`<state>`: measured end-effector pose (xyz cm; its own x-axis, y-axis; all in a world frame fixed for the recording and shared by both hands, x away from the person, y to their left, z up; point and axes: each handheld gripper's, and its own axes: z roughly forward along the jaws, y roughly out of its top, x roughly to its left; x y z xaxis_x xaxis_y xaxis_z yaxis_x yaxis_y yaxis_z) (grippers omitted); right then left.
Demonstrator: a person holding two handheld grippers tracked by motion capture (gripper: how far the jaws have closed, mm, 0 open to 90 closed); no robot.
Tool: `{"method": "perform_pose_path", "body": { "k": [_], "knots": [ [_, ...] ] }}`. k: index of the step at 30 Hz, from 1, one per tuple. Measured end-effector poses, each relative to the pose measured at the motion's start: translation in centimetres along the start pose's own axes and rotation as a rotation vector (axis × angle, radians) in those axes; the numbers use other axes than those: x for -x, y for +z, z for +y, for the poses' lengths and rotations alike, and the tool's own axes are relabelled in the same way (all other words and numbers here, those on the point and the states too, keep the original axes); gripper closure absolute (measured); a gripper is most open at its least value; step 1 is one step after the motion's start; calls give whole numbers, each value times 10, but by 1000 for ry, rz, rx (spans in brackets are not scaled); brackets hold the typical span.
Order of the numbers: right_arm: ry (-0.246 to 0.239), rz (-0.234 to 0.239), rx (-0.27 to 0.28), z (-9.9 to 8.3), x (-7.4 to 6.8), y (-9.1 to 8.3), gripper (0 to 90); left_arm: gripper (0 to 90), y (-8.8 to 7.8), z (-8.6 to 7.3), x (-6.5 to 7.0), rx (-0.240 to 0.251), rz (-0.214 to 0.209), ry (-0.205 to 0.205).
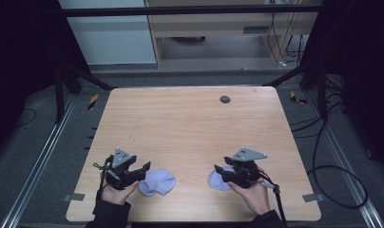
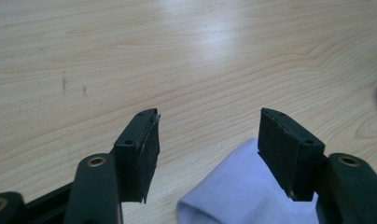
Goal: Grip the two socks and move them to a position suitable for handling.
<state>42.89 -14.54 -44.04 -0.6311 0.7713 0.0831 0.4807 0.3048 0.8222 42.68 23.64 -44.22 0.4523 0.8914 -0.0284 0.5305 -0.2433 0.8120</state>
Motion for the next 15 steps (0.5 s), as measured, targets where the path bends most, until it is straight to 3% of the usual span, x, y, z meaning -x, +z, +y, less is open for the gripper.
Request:
{"method": "perform_pose_path", "body": {
  "k": [3,6,15],
  "knots": [
    [-40,33,-4,8,-16,9,503,398,-3,-7,-6,-11,9,0],
    [-73,68,-15,14,-30,20,515,407,-6,-15,-13,-25,12,-27],
    [-155,157,-50,22,-75,51,559,464,-12,-28,-16,-55,11,-20]
  ]
}}
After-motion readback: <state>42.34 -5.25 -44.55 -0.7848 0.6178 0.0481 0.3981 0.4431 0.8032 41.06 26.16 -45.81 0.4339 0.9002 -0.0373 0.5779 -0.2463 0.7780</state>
